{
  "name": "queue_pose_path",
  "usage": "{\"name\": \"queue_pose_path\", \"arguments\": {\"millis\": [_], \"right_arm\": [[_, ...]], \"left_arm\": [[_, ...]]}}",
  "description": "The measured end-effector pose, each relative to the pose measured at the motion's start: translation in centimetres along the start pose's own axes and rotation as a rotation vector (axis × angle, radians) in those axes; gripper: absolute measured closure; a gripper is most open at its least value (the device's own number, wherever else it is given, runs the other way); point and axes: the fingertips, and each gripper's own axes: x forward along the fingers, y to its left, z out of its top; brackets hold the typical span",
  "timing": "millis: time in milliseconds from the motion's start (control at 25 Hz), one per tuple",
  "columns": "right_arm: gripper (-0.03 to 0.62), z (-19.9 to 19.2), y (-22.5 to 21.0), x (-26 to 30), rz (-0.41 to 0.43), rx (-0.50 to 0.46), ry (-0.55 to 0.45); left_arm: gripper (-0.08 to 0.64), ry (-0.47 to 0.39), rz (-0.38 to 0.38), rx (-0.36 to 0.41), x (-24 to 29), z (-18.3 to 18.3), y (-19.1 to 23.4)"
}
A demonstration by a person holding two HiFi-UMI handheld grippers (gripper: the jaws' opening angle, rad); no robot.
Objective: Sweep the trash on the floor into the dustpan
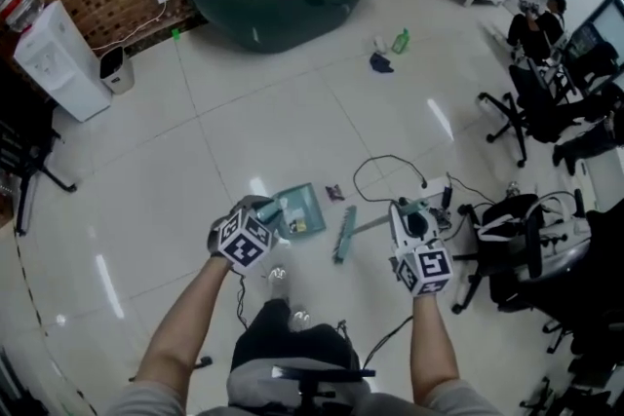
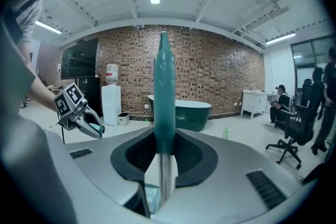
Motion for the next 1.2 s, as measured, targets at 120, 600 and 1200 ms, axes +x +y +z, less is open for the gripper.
{"name": "queue_pose_path", "arguments": {"millis": [120,600,1200], "right_arm": [[0.514,0.3,-2.8,2.2,-0.046,-0.006,0.017],[0.514,-4.8,-11.5,11.0,0.02,0.023,0.077],[0.506,-8.2,-4.9,14.2,0.31,0.238,0.15]], "left_arm": [[0.454,-0.006,-0.023,0.016,1.9,1.8,1.2],[0.453,0.088,-0.026,-0.002,9.9,6.0,2.1],[0.454,0.099,-0.005,-0.059,11.1,5.9,3.2]]}}
